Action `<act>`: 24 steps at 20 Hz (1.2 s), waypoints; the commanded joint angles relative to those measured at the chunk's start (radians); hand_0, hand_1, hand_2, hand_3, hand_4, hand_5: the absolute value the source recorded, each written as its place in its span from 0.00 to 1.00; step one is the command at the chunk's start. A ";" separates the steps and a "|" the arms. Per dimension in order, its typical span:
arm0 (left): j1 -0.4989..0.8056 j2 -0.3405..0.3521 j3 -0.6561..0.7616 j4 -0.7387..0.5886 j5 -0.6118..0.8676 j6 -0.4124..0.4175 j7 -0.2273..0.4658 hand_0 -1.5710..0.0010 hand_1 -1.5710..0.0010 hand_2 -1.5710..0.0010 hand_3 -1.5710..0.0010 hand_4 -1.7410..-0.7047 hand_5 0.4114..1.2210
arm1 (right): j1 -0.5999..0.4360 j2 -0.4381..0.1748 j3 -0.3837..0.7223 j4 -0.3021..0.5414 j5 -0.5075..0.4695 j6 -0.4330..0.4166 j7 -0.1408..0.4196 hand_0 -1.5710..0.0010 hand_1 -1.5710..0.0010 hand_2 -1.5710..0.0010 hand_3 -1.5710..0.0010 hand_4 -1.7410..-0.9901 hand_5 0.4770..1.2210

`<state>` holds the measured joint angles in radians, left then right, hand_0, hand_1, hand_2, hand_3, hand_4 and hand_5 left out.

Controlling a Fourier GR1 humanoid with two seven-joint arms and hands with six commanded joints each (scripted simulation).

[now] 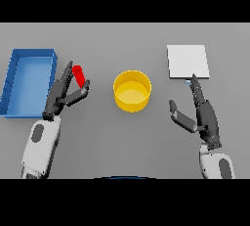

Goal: Pick up the red beaker and tilt it to pour out 1 green nut into yellow bowl. Pick up the yellow bowl and place it on the metallic measuring scale.

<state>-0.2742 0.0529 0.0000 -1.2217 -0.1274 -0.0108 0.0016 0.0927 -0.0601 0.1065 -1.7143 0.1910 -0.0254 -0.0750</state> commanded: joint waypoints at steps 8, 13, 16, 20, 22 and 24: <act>-0.148 0.007 0.037 0.166 -0.006 0.005 -0.026 1.00 1.00 1.00 1.00 0.41 0.36 | -0.006 0.005 -0.002 0.014 -0.008 0.005 -0.006 1.00 1.00 1.00 1.00 0.55 0.28; -0.199 0.004 0.046 0.250 -0.010 -0.003 -0.096 1.00 1.00 1.00 1.00 0.38 0.39 | -0.009 -0.001 -0.008 0.020 -0.005 0.001 -0.005 1.00 1.00 1.00 1.00 0.58 0.27; -0.229 -0.013 0.066 0.287 0.003 0.013 -0.112 0.95 0.95 0.92 0.95 0.31 0.44 | -0.014 -0.005 -0.006 0.014 0.002 0.000 -0.011 1.00 1.00 1.00 1.00 0.60 0.28; -0.239 -0.037 0.071 0.315 -0.024 0.092 -0.108 0.45 0.44 0.44 0.44 0.29 0.73 | -0.004 -0.007 -0.009 0.007 -0.006 0.004 0.003 1.00 1.00 1.00 1.00 0.61 0.28; -0.245 -0.044 0.069 0.331 -0.043 0.097 -0.155 0.29 0.28 0.28 0.28 0.29 0.83 | -0.013 -0.005 -0.007 0.003 -0.006 0.003 0.009 1.00 1.00 1.00 1.00 0.60 0.28; -0.241 -0.048 0.076 0.325 -0.041 0.090 -0.156 0.19 0.18 0.18 0.18 0.28 0.89 | -0.013 -0.007 -0.008 0.018 -0.012 0.012 -0.008 1.00 1.00 1.00 1.00 0.60 0.28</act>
<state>-0.5151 0.0043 0.0764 -0.8971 -0.1689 0.0783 -0.1590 0.0801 -0.0663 0.0986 -1.6962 0.1793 -0.0129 -0.0815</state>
